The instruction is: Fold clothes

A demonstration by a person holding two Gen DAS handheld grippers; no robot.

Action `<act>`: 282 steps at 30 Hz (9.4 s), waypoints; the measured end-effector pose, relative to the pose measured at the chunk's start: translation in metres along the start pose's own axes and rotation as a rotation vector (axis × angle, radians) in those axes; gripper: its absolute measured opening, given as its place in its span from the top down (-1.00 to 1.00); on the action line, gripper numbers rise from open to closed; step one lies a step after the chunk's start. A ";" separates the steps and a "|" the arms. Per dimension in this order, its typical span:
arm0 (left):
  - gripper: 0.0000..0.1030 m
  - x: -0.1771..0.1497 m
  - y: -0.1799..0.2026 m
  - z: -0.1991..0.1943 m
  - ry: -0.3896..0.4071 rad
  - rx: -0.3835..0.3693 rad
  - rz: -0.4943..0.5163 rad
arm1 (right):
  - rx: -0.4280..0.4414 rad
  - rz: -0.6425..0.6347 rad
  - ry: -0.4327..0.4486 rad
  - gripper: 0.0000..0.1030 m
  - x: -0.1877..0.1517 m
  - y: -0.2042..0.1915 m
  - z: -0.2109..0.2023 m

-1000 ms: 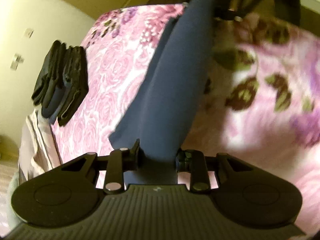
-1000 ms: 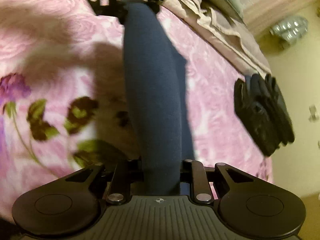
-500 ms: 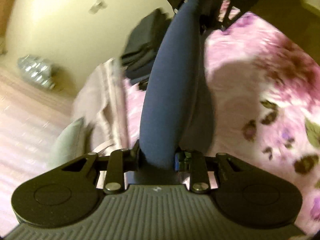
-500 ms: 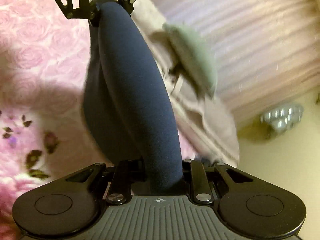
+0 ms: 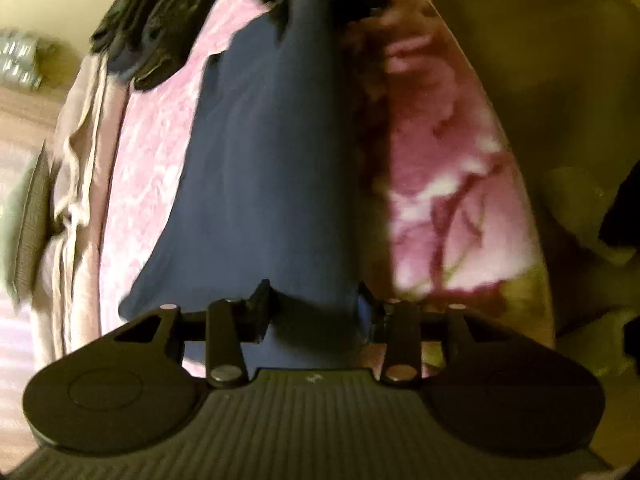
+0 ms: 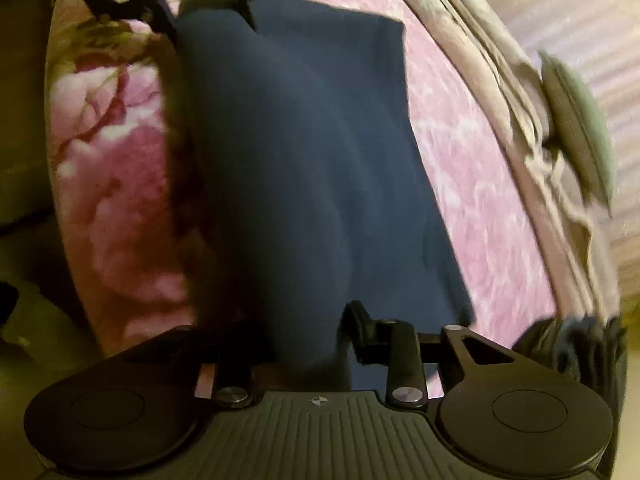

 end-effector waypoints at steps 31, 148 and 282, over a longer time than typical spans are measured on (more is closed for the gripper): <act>0.81 -0.081 -0.209 0.126 -0.116 -0.443 -1.117 | 0.178 1.143 0.020 -0.14 -0.045 0.188 0.044; -0.38 0.013 -0.010 0.015 -0.044 0.143 0.017 | 0.074 0.268 0.049 0.35 0.047 0.006 -0.005; 0.39 0.406 -0.342 -0.022 0.378 0.083 0.128 | -0.305 0.262 -0.129 0.46 -0.164 0.380 -0.249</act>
Point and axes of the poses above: each gripper's, at about its wrist camera, not at the fingertips, and z roughly the way its jaws point, y to its right, x to its top, the point moved 5 cm from there along z, roughly the way its jaws point, and after that the axes turned 3 degrees about x, right-handed, at the moved point
